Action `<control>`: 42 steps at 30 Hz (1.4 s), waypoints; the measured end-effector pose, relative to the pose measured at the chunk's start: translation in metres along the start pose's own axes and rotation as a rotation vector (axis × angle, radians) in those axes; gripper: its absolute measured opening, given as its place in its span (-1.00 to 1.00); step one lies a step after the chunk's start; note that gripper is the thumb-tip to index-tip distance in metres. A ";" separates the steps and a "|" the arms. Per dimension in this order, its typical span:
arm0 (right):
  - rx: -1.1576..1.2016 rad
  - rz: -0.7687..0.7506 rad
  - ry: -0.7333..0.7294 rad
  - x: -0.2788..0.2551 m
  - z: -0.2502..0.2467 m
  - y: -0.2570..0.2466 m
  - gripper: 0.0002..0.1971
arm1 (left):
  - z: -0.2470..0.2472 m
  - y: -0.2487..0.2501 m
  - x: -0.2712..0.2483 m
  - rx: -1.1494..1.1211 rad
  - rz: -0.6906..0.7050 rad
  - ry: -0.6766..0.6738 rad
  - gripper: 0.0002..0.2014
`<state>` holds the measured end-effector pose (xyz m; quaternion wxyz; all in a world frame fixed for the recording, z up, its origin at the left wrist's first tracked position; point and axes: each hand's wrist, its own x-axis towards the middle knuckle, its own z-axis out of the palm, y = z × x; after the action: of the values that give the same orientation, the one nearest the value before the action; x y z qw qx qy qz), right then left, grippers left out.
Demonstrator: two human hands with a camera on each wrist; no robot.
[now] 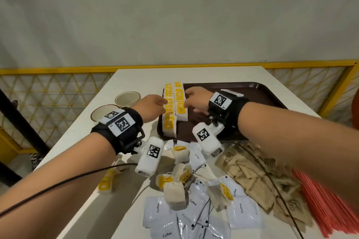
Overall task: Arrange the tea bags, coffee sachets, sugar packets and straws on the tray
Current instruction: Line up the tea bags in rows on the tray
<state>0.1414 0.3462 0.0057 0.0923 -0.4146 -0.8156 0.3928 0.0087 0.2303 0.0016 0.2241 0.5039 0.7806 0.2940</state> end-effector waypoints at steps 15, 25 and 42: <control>-0.625 -0.271 -0.470 -0.164 0.006 0.048 -0.58 | 0.008 0.022 -0.118 0.571 0.270 -0.605 -0.63; -0.394 -0.305 -0.353 -0.175 0.009 0.055 -0.83 | 0.000 0.006 -0.117 0.078 0.265 -0.363 -0.95; 0.290 -0.354 -0.212 -0.168 0.020 0.074 -0.77 | 0.038 -0.003 -0.117 -0.861 0.195 0.106 -0.83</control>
<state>0.2839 0.2352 -0.0311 0.1322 -0.2043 -0.8158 0.5246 0.0773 0.1311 -0.0217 0.3443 0.4201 0.5464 0.6375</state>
